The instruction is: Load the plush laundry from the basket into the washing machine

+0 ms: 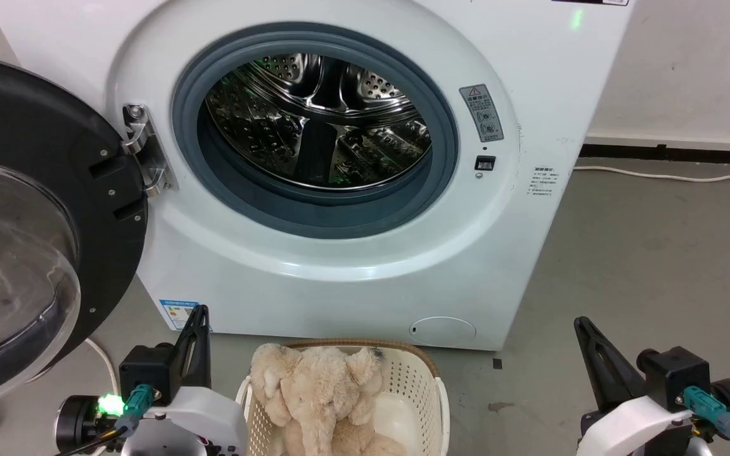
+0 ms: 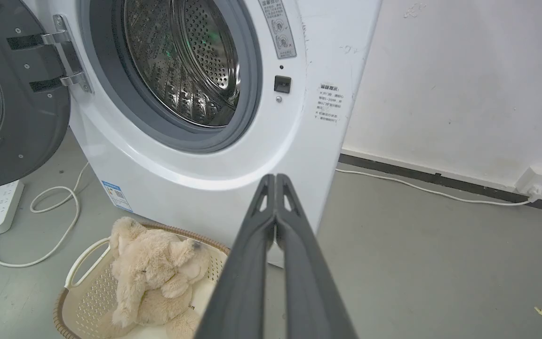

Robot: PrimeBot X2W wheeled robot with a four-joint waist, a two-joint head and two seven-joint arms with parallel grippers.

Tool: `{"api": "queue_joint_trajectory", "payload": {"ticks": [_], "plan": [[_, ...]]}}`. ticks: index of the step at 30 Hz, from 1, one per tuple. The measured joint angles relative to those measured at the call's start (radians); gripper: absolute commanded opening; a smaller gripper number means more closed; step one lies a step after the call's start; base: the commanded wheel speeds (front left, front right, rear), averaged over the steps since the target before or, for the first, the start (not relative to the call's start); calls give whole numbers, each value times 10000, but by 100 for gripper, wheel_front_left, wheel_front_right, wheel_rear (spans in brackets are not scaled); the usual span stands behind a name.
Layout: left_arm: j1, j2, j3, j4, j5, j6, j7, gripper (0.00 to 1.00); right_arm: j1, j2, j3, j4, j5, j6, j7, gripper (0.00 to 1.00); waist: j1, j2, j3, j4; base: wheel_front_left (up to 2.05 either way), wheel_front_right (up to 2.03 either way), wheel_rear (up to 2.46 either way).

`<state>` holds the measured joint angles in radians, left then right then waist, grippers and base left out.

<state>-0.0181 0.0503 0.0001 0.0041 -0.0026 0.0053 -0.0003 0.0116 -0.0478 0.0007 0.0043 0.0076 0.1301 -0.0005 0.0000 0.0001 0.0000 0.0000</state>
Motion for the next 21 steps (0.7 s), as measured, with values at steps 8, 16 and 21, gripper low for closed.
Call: {"api": "queue_joint_trajectory", "payload": {"ticks": [8,16,21], "plan": [[0,0,0,0,0,2,0,0,0,0,0,0,0,0,0,0,0,0,0,0,0,0,0],[0,0,-4,0,0,0,0,0,0,0,-4,0,0,0,0,0,0,0,0,0,0,0,0],[0,0,0,0,0,2,0,0,0,0,0,0,0,0,0,0,0,0,0,0,0,0,0]]}}
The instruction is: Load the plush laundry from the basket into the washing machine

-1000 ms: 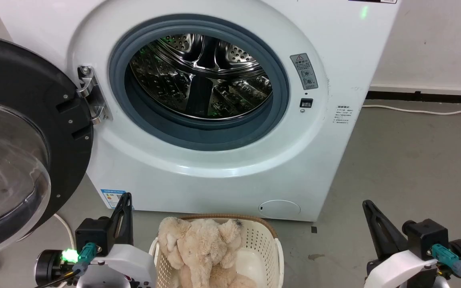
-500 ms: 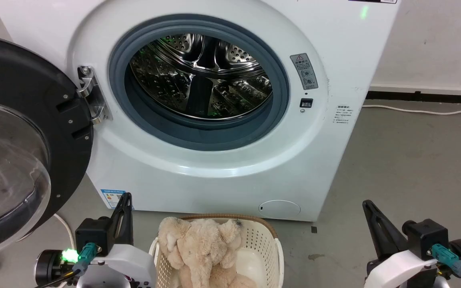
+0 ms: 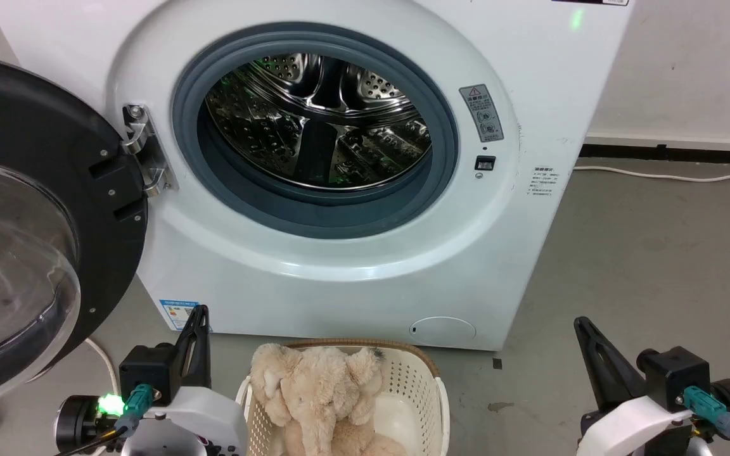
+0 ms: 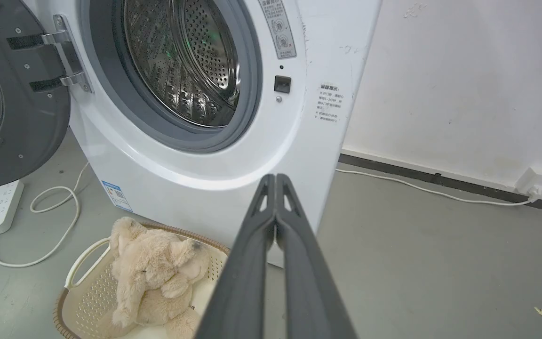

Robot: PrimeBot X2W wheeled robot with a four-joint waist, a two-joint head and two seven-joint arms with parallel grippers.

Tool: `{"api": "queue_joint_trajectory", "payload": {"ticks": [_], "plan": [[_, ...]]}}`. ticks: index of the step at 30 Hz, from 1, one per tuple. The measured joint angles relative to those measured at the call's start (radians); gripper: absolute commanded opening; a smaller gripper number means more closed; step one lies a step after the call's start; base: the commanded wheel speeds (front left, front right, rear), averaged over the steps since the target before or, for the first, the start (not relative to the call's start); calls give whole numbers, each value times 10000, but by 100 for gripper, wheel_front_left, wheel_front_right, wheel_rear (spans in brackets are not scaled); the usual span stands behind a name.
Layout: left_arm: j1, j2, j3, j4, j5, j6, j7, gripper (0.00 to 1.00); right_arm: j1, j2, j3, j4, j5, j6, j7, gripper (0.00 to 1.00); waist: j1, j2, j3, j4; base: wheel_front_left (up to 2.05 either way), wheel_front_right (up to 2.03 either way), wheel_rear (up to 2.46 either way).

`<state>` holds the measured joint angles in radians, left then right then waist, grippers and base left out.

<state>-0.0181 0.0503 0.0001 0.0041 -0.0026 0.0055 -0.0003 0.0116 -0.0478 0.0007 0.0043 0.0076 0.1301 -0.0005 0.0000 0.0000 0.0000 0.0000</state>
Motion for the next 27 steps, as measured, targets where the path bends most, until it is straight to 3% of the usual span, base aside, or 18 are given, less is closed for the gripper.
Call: {"api": "queue_joint_trajectory", "payload": {"ticks": [11,12,14,15,16,27], "plan": [[0,0,-4,0,0,-2,0,0,0,0,-4,0,0,0,0,0,0,0,0,0,0,0,0],[-2,0,0,2,-2,4,0,100,2,0,0,2,2,0,0,100,0,0,0,0,0,0,0],[-2,0,-6,4,-4,6,0,100,4,0,-2,8,6,-2,-2,100,0,0,0,0,0,0,0],[-2,0,0,4,-2,6,0,0,4,0,2,8,6,0,-2,0,-1,0,0,0,0,0,0],[-2,0,-4,6,-4,6,0,100,4,0,2,8,6,-2,0,100,-1,0,0,0,0,0,0],[-1,36,-29,-4,-290,-63,-63,100,125,0,8,-4,236,0,-144,100,0,0,-7,-8,0,0,0]]}}
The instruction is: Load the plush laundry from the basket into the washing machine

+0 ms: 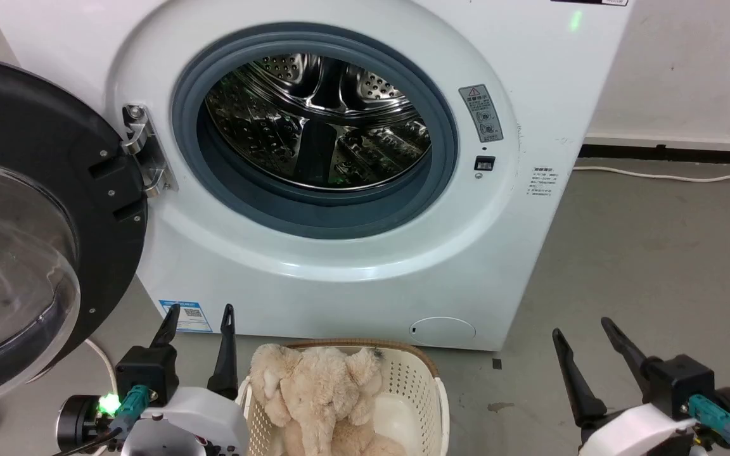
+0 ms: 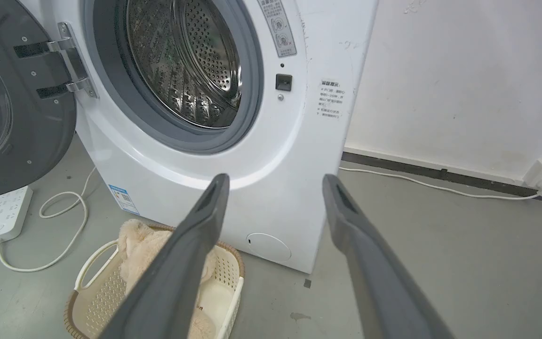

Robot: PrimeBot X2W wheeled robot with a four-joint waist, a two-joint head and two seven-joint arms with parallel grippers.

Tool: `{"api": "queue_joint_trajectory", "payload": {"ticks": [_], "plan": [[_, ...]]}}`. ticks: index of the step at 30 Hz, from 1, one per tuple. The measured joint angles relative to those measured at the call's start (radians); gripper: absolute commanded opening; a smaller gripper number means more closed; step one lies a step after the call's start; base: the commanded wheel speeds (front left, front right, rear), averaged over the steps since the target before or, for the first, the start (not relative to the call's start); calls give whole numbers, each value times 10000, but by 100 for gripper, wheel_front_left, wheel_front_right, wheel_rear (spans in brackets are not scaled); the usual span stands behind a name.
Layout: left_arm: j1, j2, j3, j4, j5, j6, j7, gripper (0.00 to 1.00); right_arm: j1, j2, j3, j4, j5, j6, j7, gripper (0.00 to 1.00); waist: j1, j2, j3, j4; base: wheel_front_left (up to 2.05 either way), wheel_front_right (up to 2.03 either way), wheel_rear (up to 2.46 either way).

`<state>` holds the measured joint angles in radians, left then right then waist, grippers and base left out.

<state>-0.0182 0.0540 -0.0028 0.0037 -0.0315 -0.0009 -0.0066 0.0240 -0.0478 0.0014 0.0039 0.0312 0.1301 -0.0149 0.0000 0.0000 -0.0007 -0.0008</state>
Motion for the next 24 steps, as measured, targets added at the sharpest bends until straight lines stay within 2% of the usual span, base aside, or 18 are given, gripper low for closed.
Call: {"api": "queue_joint_trajectory", "payload": {"ticks": [24], "plan": [[348,527,-136,-142,-974,-276,-161,100,704,0,10,-391,713,-2,-577,100,0,0,282,-182,0,0,0]]}}
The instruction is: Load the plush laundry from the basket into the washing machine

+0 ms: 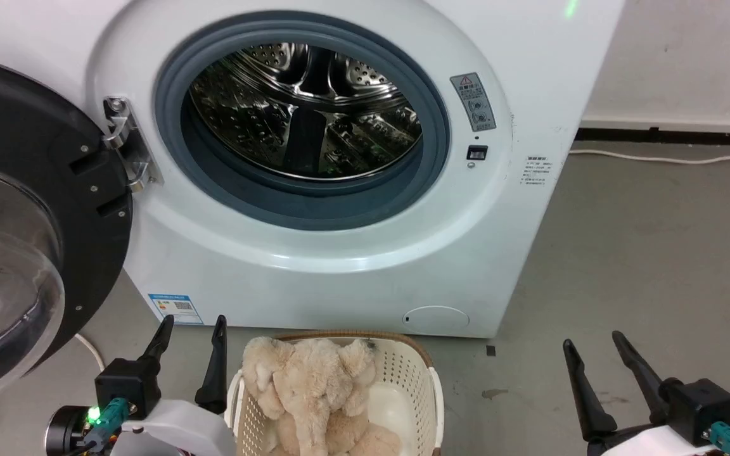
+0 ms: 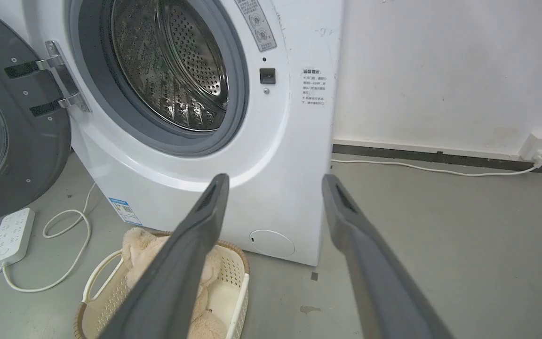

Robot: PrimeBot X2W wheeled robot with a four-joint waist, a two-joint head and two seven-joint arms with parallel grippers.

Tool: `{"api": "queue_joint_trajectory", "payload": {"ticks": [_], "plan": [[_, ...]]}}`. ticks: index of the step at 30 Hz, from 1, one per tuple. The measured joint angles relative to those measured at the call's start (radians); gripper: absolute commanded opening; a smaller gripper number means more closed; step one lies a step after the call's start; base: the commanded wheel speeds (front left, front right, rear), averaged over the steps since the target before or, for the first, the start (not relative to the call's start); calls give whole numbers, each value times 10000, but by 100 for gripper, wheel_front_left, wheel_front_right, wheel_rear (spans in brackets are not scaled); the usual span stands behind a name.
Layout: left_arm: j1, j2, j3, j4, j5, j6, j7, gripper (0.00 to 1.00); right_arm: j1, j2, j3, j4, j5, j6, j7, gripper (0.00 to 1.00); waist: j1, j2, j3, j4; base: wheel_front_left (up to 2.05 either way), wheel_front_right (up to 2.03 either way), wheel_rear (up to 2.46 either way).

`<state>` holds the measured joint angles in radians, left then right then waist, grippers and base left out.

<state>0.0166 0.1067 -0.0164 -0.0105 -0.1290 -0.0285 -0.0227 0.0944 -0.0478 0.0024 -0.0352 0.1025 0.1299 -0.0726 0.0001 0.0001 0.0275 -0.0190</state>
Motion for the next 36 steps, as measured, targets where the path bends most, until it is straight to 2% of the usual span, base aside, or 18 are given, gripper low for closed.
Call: {"api": "queue_joint_trajectory", "payload": {"ticks": [13,25,36], "plan": [[-401,750,-569,414,-767,-180,242,100,320,2,54,-598,397,0,-278,100,1,0,680,-348,0,0,0],[-888,1802,-1645,1248,-1580,-278,510,100,767,0,163,-1354,853,0,-529,100,1,0,1520,-928,0,0,0],[-1240,2813,-2011,2029,-2247,-441,635,100,1399,0,196,-2303,1302,0,-727,100,1,0,2595,-1565,0,0,0]]}}
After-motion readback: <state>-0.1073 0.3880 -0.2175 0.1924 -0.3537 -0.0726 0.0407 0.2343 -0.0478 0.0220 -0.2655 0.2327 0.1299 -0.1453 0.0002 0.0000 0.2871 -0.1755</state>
